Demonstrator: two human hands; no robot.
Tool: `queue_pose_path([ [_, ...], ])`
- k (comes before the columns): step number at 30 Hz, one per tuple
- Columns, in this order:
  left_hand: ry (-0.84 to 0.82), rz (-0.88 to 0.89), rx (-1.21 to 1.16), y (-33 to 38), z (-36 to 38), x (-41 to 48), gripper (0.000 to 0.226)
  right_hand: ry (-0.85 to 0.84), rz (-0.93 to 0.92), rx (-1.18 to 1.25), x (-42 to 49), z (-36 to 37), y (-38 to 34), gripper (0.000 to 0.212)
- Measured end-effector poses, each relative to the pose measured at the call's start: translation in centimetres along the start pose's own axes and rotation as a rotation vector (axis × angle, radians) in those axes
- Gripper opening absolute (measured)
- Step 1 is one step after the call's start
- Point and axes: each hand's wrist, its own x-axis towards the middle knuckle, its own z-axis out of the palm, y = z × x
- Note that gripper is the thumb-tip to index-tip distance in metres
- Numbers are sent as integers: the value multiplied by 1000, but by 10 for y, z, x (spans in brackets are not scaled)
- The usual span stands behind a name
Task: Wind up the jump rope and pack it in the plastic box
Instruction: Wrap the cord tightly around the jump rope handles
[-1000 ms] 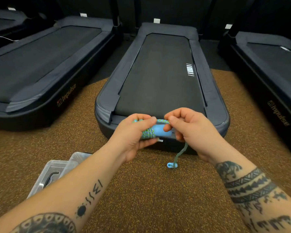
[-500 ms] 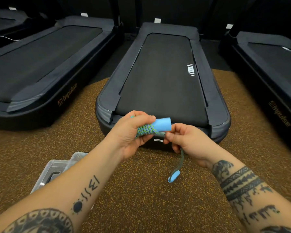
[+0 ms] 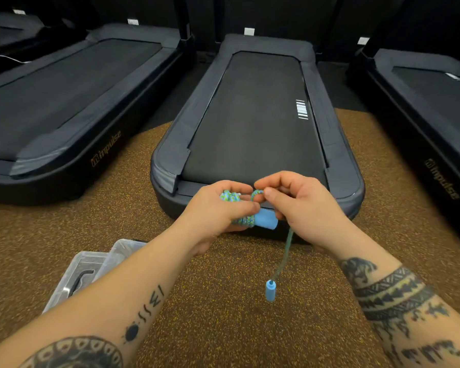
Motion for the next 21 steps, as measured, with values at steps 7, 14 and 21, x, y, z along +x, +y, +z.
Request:
queue_pose_path([
  [7, 105, -26, -376, 10, -2, 0, 27, 104, -154, -61, -6, 6, 3, 14],
  [14, 183, -30, -513, 14, -3, -1, 46, -72, -106, -17, -9, 20, 11, 13],
  [21, 92, -69, -508, 22, -13, -3, 44, -61, 96, 183, -1, 8, 20, 8],
])
